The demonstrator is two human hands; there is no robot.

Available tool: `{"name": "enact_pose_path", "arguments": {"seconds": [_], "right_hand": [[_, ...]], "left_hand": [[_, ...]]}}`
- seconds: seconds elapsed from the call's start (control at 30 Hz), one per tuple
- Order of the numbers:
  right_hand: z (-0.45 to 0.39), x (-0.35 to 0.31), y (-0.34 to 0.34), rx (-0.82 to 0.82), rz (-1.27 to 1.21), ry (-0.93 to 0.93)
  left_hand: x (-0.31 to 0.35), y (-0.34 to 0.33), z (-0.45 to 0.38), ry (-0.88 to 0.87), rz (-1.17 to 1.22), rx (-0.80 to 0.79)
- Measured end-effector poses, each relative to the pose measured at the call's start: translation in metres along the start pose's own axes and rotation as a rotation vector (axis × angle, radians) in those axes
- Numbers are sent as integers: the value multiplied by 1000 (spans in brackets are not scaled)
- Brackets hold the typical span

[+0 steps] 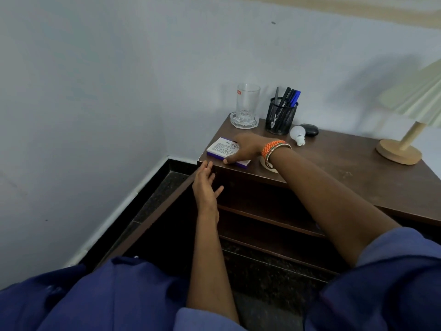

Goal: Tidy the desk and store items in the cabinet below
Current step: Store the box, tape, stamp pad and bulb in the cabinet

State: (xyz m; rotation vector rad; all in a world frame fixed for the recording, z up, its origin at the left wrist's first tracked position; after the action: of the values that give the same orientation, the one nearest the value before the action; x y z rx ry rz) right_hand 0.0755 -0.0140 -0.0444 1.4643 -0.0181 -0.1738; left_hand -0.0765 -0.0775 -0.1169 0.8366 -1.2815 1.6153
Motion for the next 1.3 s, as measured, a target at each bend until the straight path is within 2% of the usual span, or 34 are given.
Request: {"name": "enact_pose_path", "arguments": {"seconds": [0.07, 0.2, 0.37, 0.53, 0.67, 0.8, 0.97, 1.2, 1.3], "right_hand": [[7, -2, 3, 40, 9, 15], [42, -12, 9, 123, 46, 84], [124, -23, 10, 205, -9, 143], [191, 11, -43, 134, -113, 25], [200, 51, -102, 45, -117, -107], [188, 91, -142, 31, -85, -232], [160, 121, -159, 32, -49, -254], [131, 139, -170, 7, -3, -238], [125, 148, -174, 2, -20, -250]], "left_hand": [[-2, 2, 1, 6, 21, 51], [-13, 13, 1, 67, 110, 255], [-38, 9, 2, 171, 86, 244], [-70, 6, 2, 272, 89, 255], [-96, -3, 9, 267, -35, 173], [-105, -15, 16, 119, -336, 132], [-114, -34, 17, -35, -812, -173], [-137, -51, 30, 68, -1144, -483], [-146, -46, 31, 103, -1243, -534]]}}
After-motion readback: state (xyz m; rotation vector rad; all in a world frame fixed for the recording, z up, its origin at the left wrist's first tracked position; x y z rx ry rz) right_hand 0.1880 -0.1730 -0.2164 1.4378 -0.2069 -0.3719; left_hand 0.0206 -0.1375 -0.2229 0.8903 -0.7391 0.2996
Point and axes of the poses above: each hand's wrist, its own z-axis away from the middle knuckle, its own y-axis out of the back of the hand, x = y × z, the point moved 2 cm from there along -z, towards the middle knuckle, and after that the axes turned 5 degrees about x, right-handed, at the moved point
